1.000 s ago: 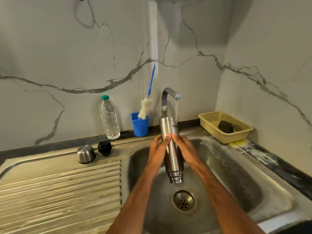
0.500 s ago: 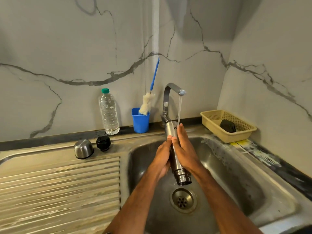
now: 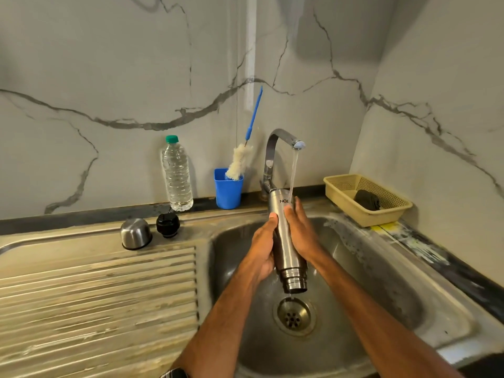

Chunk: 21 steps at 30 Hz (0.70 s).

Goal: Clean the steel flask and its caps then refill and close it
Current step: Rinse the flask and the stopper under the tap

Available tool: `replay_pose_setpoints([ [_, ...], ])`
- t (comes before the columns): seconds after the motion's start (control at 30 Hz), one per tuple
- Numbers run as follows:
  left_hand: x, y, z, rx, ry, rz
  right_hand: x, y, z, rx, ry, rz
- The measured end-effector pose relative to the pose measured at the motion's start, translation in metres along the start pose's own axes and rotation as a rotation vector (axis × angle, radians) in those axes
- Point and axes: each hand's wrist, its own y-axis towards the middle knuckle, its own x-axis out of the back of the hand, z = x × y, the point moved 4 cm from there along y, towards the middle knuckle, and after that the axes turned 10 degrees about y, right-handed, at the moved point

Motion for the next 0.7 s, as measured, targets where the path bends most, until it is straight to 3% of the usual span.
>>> replay_pose_setpoints([
  [0.27,-0.003,0.0,0.001,-0.033,-0.077,0.006,-0.004,-0.062,-0.006,0.325,-0.612,0.198],
  [0.5,-0.007,-0.004,0.003,0.017,-0.041,0.118,-0.001,-0.006,0.018,0.275,-0.442,0.116],
  [0.7,-0.002,0.001,0.006,0.083,-0.051,0.065,0.006,0.023,0.023,0.071,0.022,-0.018],
])
